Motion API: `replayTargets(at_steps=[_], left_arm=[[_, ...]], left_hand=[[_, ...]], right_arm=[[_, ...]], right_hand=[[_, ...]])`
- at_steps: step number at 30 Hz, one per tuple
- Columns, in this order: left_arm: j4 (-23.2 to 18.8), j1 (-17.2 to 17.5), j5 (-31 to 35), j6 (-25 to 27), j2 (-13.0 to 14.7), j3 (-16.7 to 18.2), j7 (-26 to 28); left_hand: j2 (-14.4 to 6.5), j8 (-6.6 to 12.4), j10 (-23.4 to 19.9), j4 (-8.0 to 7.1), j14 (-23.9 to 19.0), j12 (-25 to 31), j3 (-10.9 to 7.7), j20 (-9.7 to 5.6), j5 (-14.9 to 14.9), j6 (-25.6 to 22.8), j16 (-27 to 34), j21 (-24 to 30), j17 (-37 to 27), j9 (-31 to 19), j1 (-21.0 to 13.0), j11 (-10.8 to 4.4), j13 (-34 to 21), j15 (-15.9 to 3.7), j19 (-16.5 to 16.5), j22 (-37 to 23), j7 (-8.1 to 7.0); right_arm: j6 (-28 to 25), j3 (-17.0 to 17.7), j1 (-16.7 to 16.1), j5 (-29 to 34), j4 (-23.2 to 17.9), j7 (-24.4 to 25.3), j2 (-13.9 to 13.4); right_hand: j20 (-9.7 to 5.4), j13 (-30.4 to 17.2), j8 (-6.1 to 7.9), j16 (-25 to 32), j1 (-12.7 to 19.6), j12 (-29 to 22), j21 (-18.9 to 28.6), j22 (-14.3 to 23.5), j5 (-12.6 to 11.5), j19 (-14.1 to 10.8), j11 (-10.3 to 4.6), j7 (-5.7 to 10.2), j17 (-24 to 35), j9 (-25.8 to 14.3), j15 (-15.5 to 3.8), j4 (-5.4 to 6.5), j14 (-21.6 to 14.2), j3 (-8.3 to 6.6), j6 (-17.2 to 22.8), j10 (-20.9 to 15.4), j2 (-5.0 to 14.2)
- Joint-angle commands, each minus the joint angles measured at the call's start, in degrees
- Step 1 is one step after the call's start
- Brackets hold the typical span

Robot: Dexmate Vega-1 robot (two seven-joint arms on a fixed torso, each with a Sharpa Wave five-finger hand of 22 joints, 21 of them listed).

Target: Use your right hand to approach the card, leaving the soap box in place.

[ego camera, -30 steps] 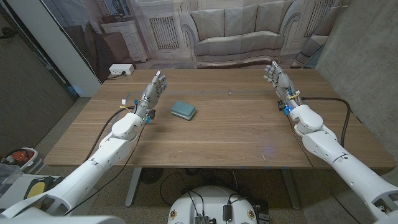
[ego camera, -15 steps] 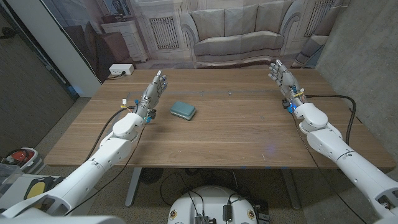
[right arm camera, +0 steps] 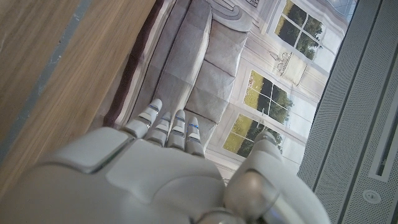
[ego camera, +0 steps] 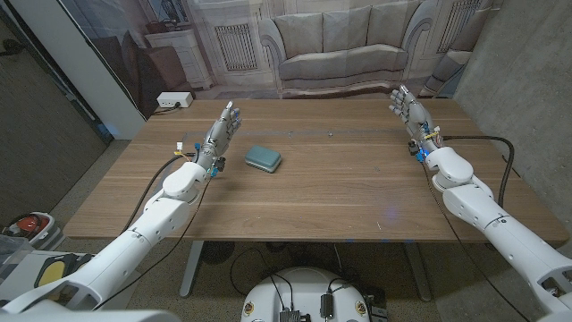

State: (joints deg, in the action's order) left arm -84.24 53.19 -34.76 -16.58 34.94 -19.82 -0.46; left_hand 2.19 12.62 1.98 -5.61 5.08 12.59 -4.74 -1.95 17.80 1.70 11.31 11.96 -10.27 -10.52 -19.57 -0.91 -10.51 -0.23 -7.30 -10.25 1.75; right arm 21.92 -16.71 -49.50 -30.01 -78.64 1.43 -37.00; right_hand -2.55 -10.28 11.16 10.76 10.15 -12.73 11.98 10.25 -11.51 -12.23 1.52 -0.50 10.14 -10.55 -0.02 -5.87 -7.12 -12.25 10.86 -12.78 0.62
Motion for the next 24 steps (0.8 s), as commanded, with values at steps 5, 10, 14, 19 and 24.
replayTargets(at_steps=[5, 10, 14, 19, 24], left_arm=[[-0.39, 0.35, 0.04, 0.22, -0.04, -0.13, 0.21], [-0.85, 0.7, 0.1, 0.42, 0.0, -0.13, 0.62], [-1.27, 1.03, 0.17, 0.49, 0.05, -0.12, 0.9], [-1.92, 1.35, 0.32, 0.8, 0.22, -0.18, 1.22], [-2.56, 1.68, 0.45, 1.09, 0.34, -0.21, 1.59]], left_hand=[[0.0, -0.23, -0.24, -0.06, -0.07, -0.1, 0.23, -2.58, 0.38, -0.54, -0.22, -0.03, -0.15, -0.22, -0.59, -0.09, -0.22, -0.01, -0.21, -0.14, 0.17], [-0.04, -0.28, -0.31, -0.06, -0.14, -0.12, 0.27, -2.45, 0.38, -0.56, -0.22, -0.04, -0.15, -0.23, -0.63, 0.01, -0.22, -0.04, -0.19, -0.15, 0.12], [-0.08, -0.29, -0.23, -0.05, -0.2, -0.2, 0.32, -2.38, 0.37, -0.64, -0.22, -0.05, -0.16, -0.23, -0.65, -0.14, -0.22, -0.04, -0.16, -0.15, 0.09], [-0.12, -0.32, -0.38, -0.05, -0.26, -0.18, 0.36, -2.32, 0.36, -0.69, -0.22, -0.05, -0.16, -0.23, -0.68, 0.0, -0.22, -0.05, -0.13, -0.15, 0.08], [-0.16, -0.35, -0.4, -0.05, -0.24, -0.2, 0.4, -2.28, 0.36, -0.73, -0.25, -0.07, -0.17, -0.23, -0.7, -0.02, -0.23, -0.03, -0.13, -0.16, 0.02]], right_arm=[[-0.33, -0.28, 0.29, 5.65, -0.09, 3.99, -2.25], [-0.63, -0.17, 0.47, 6.18, 0.31, 4.75, -2.39], [-0.78, -0.26, 0.42, 7.14, 0.23, 5.55, -2.68], [-0.95, -0.25, 0.34, 8.02, -0.09, 6.14, -3.17], [-1.46, 0.08, -0.08, 8.67, -0.84, 6.9, -3.92]], right_hand=[[-2.35, -0.25, 0.47, 0.23, 0.27, -0.26, 0.02, 0.31, -0.06, -0.74, -0.55, 0.55, 0.2, -0.07, -0.2, -0.24, -0.87, -0.08, 0.73, -0.48, 0.14], [-2.45, -0.25, 0.51, 0.33, 0.26, -0.33, 0.12, 0.3, -0.12, -1.1, -0.95, 0.84, 0.2, -0.07, -0.44, -0.29, -1.32, -0.01, 1.0, -0.79, 0.04], [-2.56, -0.25, 0.53, 0.36, 0.26, -0.34, 0.19, 0.3, -0.16, -1.34, -0.99, 0.95, 0.2, -0.07, -0.43, -0.31, -1.53, 0.03, 1.16, -0.92, 0.0], [-2.55, -0.25, 0.53, 0.35, 0.25, -0.39, 0.18, 0.3, -0.21, -1.43, -1.03, 1.02, 0.2, -0.08, -0.47, -0.34, -1.66, 0.06, 1.29, -1.14, -0.04], [-2.54, -0.25, 0.55, 0.32, 0.25, -0.41, 0.18, 0.3, -0.25, -1.47, -1.08, 1.15, 0.2, -0.08, -0.63, -0.36, -1.7, 0.1, 1.42, -1.28, -0.07]])
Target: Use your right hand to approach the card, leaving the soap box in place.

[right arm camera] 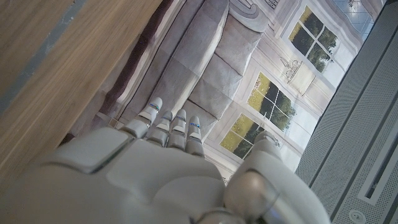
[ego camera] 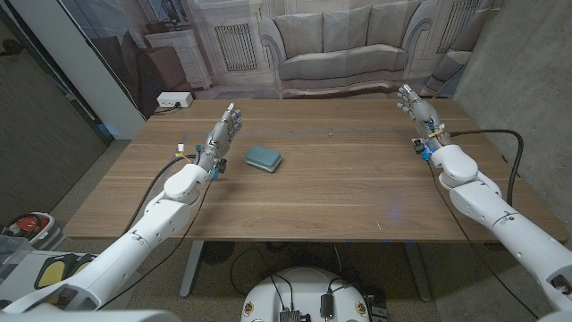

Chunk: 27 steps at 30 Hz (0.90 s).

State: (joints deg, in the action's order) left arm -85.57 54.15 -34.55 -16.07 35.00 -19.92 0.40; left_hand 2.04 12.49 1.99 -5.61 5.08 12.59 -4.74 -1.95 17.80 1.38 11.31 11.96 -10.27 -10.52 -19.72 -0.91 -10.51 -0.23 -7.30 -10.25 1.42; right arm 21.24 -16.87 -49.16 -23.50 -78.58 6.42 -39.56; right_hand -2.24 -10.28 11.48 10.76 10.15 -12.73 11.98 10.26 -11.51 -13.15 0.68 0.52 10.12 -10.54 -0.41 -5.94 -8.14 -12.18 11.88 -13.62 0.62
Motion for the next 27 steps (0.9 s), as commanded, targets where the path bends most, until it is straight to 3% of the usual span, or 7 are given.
replayTargets(at_steps=[1, 18, 27], left_arm=[[-1.39, 0.8, 0.27, 0.67, 0.33, -0.11, 0.82], [-3.55, 2.3, 0.39, 1.56, 0.58, 0.01, 2.37], [-5.77, 3.04, 0.94, 3.56, 1.15, -0.34, 3.77]], left_hand=[[-0.02, -0.22, -0.41, -0.05, -0.25, -0.21, 0.41, -2.28, 0.36, -0.41, -0.25, -0.07, -0.17, -0.24, -0.56, -0.03, -0.23, -0.07, -0.13, -0.16, 0.35], [-0.18, -0.31, -0.5, -0.03, -0.32, -0.3, 0.54, -2.11, 0.34, -0.57, -0.29, -0.12, -0.18, -0.25, -0.66, -0.08, -0.23, -0.1, -0.16, -0.17, 0.28], [-0.28, -0.35, -0.68, -0.03, -0.4, -0.3, 0.62, -2.1, 0.32, -0.7, -0.3, -0.13, -0.18, -0.25, -0.73, -0.22, -0.24, -0.13, -0.12, -0.17, 0.26]], right_arm=[[-0.98, 0.39, -0.57, 2.24, -1.14, 2.26, -1.46], [-2.68, 1.11, -1.17, 2.94, -2.17, 1.71, -4.13], [-0.53, 1.17, -0.65, 2.31, 0.11, -0.19, -4.23]], right_hand=[[-2.85, -0.25, 0.23, 0.32, 0.25, -0.41, 0.17, 0.29, -0.26, -0.57, -0.27, 0.17, 0.21, -0.09, -0.27, -0.3, -0.71, 0.04, 0.42, -0.46, -0.08], [-2.94, -0.26, 0.2, 0.24, 0.22, -0.36, 0.12, 0.29, -0.42, -0.7, -0.52, 0.33, 0.22, -0.1, -0.37, -0.35, -0.93, 0.14, 0.74, -0.66, -0.16], [-2.94, -0.26, 0.16, 0.19, 0.2, -0.32, 0.09, 0.29, -0.5, -0.77, -0.5, 0.42, 0.22, -0.1, -0.41, -0.36, -1.0, 0.19, 0.81, -0.72, -0.16]])
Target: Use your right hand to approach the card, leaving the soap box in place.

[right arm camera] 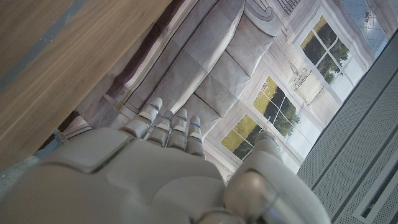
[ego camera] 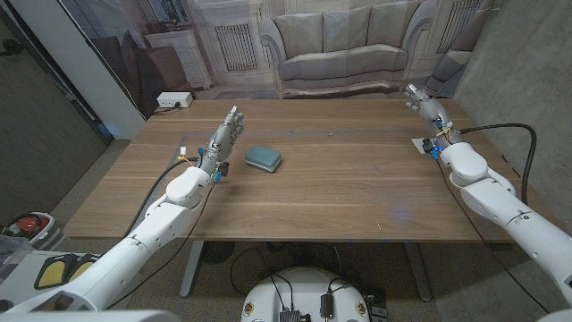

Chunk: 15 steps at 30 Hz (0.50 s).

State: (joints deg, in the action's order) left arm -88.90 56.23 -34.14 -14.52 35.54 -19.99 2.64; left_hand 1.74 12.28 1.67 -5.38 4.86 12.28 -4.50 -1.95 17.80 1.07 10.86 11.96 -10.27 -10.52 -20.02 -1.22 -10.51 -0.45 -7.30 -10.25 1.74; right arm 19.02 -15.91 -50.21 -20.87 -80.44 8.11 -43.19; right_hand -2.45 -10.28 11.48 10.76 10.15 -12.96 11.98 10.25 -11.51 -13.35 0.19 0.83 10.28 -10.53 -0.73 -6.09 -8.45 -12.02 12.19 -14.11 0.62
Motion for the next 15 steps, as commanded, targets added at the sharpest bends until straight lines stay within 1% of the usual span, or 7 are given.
replayTargets(at_steps=[1, 6, 8, 15], left_arm=[[-2.71, 1.08, 0.62, 2.1, 0.65, -0.28, 1.71], [-3.72, 1.73, 0.78, 2.01, 0.44, -0.13, 2.7], [-4.11, 1.92, 0.77, 2.24, 0.44, -0.09, 3.02], [-5.38, 2.26, 1.03, 3.16, 0.86, 0.13, 3.91]], left_hand=[[0.01, -0.15, -0.38, -0.27, -0.21, 0.01, 0.39, -2.09, 0.32, -0.38, 0.15, -0.13, -0.18, -0.25, -0.43, 0.06, -0.24, 0.09, -0.12, -0.17, -0.06], [-0.04, -0.17, -0.44, -0.26, -0.26, -0.01, 0.43, -2.02, 0.31, -0.45, 0.15, -0.13, -0.18, -0.26, -0.47, 0.2, -0.24, 0.09, -0.07, -0.17, -0.02], [-0.07, -0.2, -0.47, -0.26, -0.29, -0.02, 0.46, -1.99, 0.31, -0.43, 0.15, -0.13, -0.19, -0.26, -0.48, 0.2, -0.24, 0.07, -0.06, -0.17, 0.0], [-0.14, -0.27, -0.5, -0.25, -0.44, -0.06, 0.55, -1.97, 0.29, -0.42, 0.17, -0.14, -0.19, -0.26, -0.53, 0.22, -0.25, 0.12, -0.03, -0.18, 0.0]], right_arm=[[1.78, 0.22, 0.43, -0.4, 2.15, -2.04, -0.65], [2.3, 0.28, 0.61, -0.5, 3.02, -2.89, -1.16], [2.98, 0.16, 0.98, -0.45, 4.02, -3.49, -1.21], [3.12, 0.03, 1.56, 0.04, 4.8, -3.82, -1.82]], right_hand=[[-2.72, -0.26, 0.15, 0.18, 0.2, -0.1, 0.09, 0.29, -0.5, -0.56, -0.03, 0.15, 0.07, -0.11, -0.09, -0.21, -0.7, 0.03, 0.49, -0.28, -0.16], [-2.74, -0.26, 0.14, 0.16, 0.19, -0.11, 0.09, 0.29, -0.54, -0.62, -0.14, 0.15, 0.07, -0.11, -0.1, -0.21, -0.72, 0.04, 0.55, -0.38, -0.16], [-2.74, -0.26, 0.13, 0.15, 0.19, -0.1, 0.08, 0.29, -0.56, -0.63, -0.15, 0.18, 0.07, -0.11, -0.09, -0.22, -0.74, 0.05, 0.55, -0.39, -0.15], [-2.78, -0.27, 0.15, 0.18, 0.18, -0.1, 0.07, 0.29, -0.62, -0.7, -0.32, 0.21, 0.08, -0.12, -0.11, -0.22, -0.92, 0.07, 0.73, -0.5, -0.14]])
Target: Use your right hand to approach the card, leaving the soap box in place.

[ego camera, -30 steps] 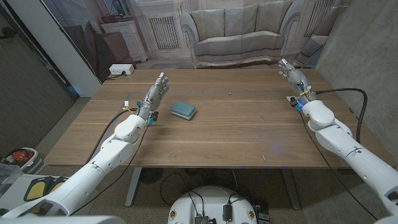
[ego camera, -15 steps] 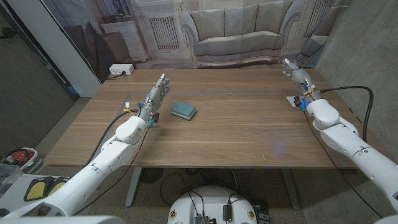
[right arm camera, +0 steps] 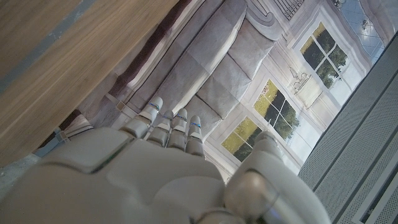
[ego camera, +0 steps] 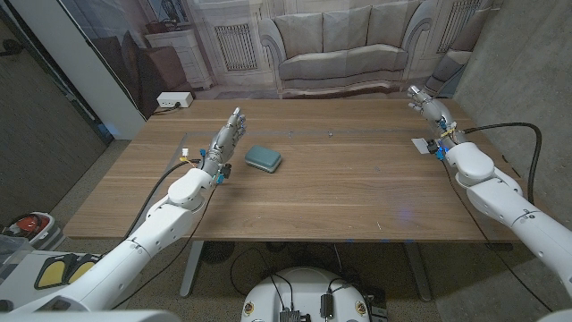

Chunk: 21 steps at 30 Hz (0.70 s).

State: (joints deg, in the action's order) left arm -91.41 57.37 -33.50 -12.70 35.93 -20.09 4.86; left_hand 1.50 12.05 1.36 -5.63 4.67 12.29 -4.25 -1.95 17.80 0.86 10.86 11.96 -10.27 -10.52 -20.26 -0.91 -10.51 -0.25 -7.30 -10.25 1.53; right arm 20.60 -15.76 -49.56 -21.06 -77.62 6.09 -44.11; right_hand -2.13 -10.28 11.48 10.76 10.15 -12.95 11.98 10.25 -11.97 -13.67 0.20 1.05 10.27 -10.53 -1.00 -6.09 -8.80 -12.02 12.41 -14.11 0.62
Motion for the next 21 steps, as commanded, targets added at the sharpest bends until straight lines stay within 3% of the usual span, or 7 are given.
replayTargets(at_steps=[1, 13, 21], left_arm=[[-3.02, 1.12, 0.43, 1.49, 0.59, 0.24, 1.72], [-2.66, 0.14, 0.54, 1.48, 0.17, -0.11, 1.21], [-2.8, -0.1, 0.69, 1.86, 0.28, -0.06, 1.42]], left_hand=[[0.1, -0.05, -0.23, 0.0, -0.26, -0.06, 0.31, -1.92, 0.29, -0.22, 0.17, -0.13, -0.19, -0.27, -0.3, -0.08, -0.25, -0.09, 0.0, -0.18, 0.19], [0.01, 0.22, -1.09, 0.03, -0.87, 0.13, 0.52, -1.63, 0.26, -1.28, 0.3, 0.06, -0.19, -0.28, -0.4, -0.31, -0.25, -0.16, 0.7, -0.16, 0.1], [-0.02, 0.16, -1.16, 0.05, -0.97, 0.09, 0.6, -1.61, 0.26, -1.29, 0.3, 0.03, -0.19, -0.28, -0.45, -0.24, -0.26, -0.14, 0.71, -0.15, 0.07]], right_arm=[[1.6, -0.15, 1.04, 0.29, 2.12, -1.94, -1.0], [2.98, -0.86, 2.36, 1.65, 4.26, -1.85, -0.85], [2.33, -2.01, 3.02, 6.99, 4.92, 2.2, -1.62]], right_hand=[[-3.13, -0.27, 0.15, 0.19, 0.18, -0.09, 0.08, 0.29, -0.18, -0.42, -0.38, -0.02, 0.09, -0.12, 0.09, -0.23, -0.63, 0.07, 0.52, -0.49, -0.13], [-3.13, -0.27, 0.15, 0.31, 0.13, -0.15, 0.13, 0.29, -0.28, -0.71, -0.49, 0.24, 0.11, -0.13, -0.01, -0.21, -1.16, 0.12, 0.73, -0.84, -0.1], [-3.08, -0.28, 0.21, 0.33, 0.04, -0.21, 0.19, 0.29, -0.36, -1.0, -0.62, 0.35, 0.12, -0.14, -0.13, -0.19, -1.44, 0.19, 1.06, -1.15, -0.11]])
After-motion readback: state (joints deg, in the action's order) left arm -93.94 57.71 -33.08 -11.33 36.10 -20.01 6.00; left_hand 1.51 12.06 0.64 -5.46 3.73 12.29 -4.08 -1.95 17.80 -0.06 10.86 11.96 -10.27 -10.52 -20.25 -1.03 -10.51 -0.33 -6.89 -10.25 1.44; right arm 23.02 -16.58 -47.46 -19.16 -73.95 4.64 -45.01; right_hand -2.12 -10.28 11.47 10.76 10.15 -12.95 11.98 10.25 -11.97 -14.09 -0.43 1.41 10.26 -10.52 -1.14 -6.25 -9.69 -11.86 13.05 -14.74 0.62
